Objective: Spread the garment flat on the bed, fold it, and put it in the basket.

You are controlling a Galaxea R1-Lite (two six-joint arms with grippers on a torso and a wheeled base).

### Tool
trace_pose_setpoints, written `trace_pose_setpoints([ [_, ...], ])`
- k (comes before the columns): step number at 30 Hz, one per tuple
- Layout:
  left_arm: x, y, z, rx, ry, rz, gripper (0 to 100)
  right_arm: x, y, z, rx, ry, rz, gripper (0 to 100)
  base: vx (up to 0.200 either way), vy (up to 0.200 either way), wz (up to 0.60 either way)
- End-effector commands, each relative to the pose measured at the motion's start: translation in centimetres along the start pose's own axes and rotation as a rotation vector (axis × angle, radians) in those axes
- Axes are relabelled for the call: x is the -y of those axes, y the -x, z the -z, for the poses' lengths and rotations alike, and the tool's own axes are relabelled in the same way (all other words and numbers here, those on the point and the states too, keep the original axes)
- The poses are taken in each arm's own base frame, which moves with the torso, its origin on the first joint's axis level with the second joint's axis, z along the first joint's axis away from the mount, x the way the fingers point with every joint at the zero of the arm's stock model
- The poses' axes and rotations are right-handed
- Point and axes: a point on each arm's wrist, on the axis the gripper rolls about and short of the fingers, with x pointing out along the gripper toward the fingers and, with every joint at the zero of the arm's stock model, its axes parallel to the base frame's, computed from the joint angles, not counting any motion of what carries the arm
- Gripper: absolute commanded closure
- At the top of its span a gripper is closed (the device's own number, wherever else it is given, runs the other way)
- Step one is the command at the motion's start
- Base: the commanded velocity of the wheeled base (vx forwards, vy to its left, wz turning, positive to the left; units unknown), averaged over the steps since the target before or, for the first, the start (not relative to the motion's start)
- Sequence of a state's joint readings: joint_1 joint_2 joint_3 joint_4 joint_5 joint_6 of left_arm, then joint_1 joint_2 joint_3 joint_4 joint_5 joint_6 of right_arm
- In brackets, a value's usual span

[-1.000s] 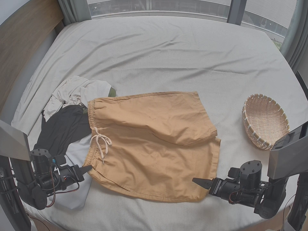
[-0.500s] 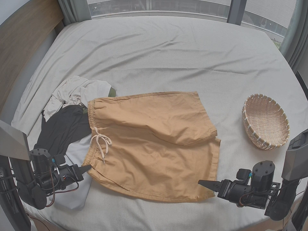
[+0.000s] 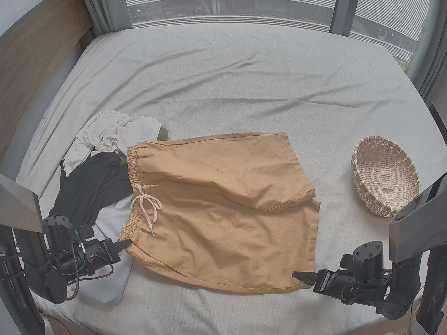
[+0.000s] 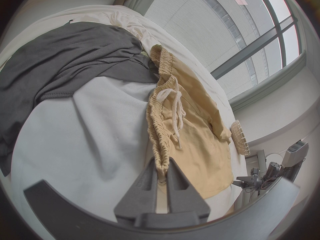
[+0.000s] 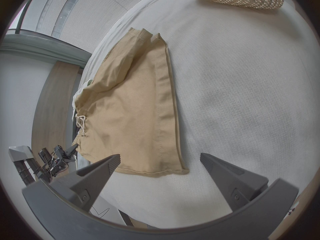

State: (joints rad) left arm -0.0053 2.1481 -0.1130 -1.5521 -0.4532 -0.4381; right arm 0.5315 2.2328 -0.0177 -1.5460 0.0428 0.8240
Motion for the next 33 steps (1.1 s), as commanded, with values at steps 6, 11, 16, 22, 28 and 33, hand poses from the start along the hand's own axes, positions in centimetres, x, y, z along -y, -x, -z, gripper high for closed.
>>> trace_pose_setpoints([
  [6,0.0,0.1,0.1,-0.003,0.003,-0.003,100,0.3,-0.9,0.2,-0.014,0.000,0.014,0,0.000,0.000,0.00],
  [11,-0.1,0.1,0.1,-0.002,0.004,-0.005,100,0.4,-0.9,0.0,-0.007,-0.007,0.018,100,0.000,0.000,0.00],
  [16,-0.1,0.1,0.1,-0.002,0.004,-0.005,100,0.5,-0.4,0.1,-0.013,-0.008,0.025,100,0.000,0.000,0.00],
  [22,0.6,0.6,-0.6,0.027,0.003,0.022,100,0.2,0.6,-0.2,0.011,-0.010,0.013,100,0.000,0.000,0.00],
  [28,2.7,2.5,-2.2,0.084,0.093,0.136,100,0.2,1.8,-1.8,0.074,0.018,-0.003,100,0.000,0.000,0.00],
  [33,2.4,3.0,-1.1,0.035,0.104,0.120,100,0.7,2.7,-2.0,0.037,0.064,0.047,100,0.000,0.000,0.00],
])
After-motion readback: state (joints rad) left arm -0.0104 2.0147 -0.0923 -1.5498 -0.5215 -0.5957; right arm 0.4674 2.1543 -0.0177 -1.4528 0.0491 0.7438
